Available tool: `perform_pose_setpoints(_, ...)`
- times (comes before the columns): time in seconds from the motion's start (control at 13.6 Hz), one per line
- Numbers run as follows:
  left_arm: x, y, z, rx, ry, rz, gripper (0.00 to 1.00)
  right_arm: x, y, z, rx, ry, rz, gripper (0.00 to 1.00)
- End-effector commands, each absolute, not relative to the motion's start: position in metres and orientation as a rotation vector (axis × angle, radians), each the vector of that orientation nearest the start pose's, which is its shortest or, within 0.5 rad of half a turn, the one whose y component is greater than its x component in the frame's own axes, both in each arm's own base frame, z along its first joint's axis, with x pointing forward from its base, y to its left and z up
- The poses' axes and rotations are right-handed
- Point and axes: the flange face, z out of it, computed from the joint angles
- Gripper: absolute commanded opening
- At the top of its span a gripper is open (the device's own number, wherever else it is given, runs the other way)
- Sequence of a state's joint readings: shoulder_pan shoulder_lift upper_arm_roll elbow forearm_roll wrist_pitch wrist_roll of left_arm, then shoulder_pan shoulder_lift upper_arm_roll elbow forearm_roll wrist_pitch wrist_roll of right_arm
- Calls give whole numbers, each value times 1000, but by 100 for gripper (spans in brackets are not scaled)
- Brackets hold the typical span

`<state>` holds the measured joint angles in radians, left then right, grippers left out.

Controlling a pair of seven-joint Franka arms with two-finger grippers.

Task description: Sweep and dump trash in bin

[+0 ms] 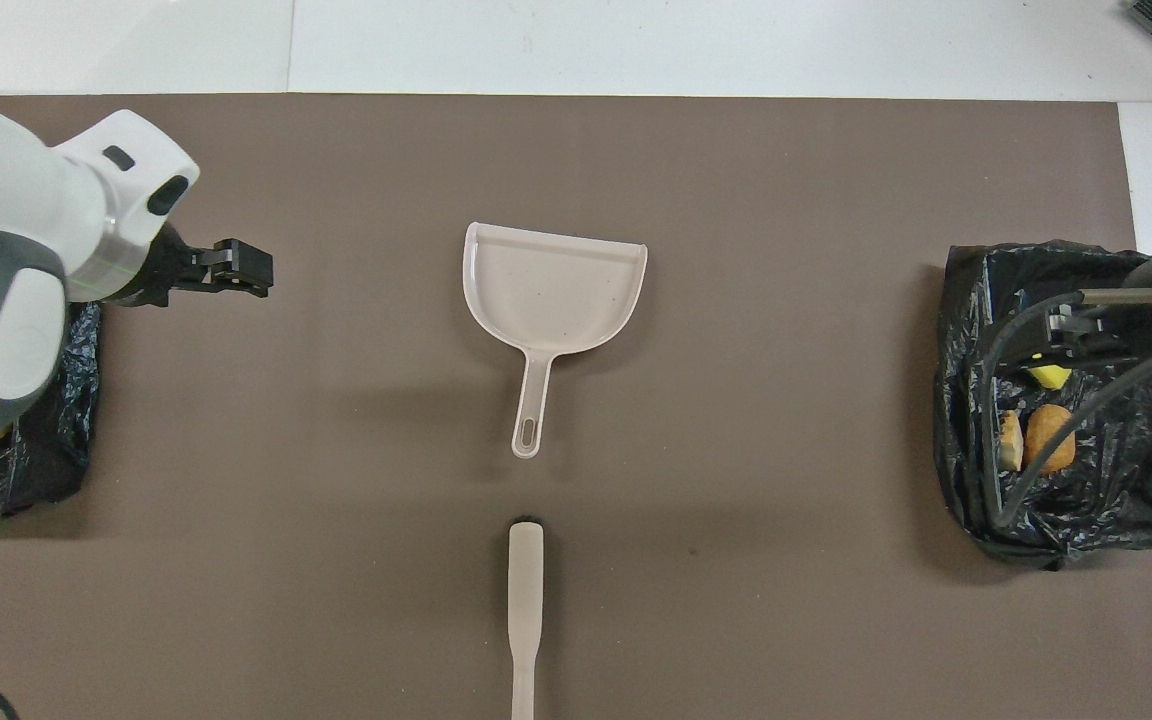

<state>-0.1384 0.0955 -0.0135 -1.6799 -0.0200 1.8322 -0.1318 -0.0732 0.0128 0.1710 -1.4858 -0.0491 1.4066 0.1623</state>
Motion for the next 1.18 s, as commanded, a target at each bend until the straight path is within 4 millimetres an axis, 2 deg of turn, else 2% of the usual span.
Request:
perform_pose_setpoints(0.0,575,-68,564,-3149,176,-62,100,542,43,647,-3168,80,124,100)
perform_pose_setpoints(0.15,568,-51,567,-3144,213,2,100,542,43,647,-3168,82,124,100)
perform_pose_setpoints(0.29,562,-43,577,-3142,249,-12,100,541,43,647,-3167,80,127,100)
perform_pose_setpoints(0.52,546,-28,593,-3146,201,2,100,541,44,648,-3167,75,124,100)
perform_pose_setpoints(0.81,533,-31,586,-3144,220,29,100,538,58,648,-3171,46,125,100)
perform_pose_setpoints(1.11,538,-28,587,-3147,179,2,100,540,62,646,-3169,43,118,100)
